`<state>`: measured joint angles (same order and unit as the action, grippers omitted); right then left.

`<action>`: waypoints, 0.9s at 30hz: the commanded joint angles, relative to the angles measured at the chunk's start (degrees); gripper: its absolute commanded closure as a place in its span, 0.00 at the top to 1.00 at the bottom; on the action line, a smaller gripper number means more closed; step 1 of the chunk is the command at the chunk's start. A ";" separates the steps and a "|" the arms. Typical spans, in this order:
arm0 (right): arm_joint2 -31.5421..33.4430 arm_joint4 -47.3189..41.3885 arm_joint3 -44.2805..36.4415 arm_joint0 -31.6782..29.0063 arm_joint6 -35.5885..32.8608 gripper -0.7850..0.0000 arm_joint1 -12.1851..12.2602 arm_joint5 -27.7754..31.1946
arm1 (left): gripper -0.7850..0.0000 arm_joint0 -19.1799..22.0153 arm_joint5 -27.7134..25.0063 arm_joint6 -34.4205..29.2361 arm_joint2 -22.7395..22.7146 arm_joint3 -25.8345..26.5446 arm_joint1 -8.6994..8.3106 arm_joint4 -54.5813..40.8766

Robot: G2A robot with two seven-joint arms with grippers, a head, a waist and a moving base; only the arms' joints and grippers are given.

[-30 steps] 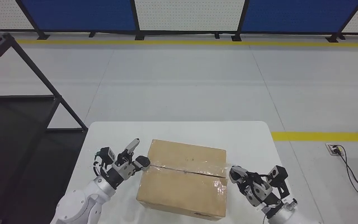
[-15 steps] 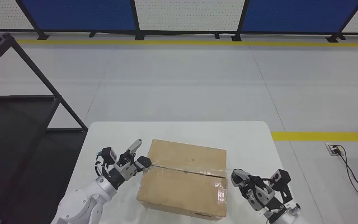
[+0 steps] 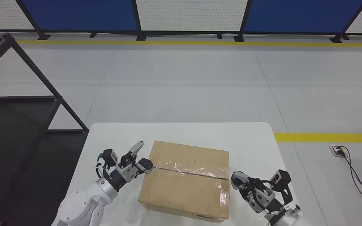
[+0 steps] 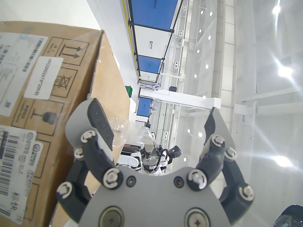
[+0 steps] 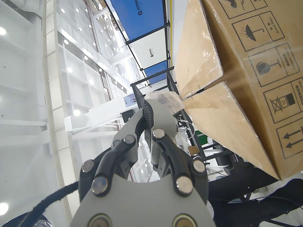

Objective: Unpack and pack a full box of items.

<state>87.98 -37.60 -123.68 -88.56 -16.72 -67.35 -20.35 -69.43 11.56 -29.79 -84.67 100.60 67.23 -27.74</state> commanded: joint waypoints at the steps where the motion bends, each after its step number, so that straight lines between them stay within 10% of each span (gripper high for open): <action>1: -0.01 0.02 -0.04 0.14 0.14 0.00 -0.01 0.00 | 1.00 0.00 0.01 0.15 0.06 0.02 -0.02 0.07; 27: -0.76 1.56 0.26 -0.03 -0.89 0.00 0.11 0.40 | 1.00 0.17 0.80 1.47 0.92 -0.71 -0.24 1.37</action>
<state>87.20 -36.03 -123.47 -88.63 -17.66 -67.25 -19.97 -69.24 12.36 -28.33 -83.75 99.86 67.00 -26.35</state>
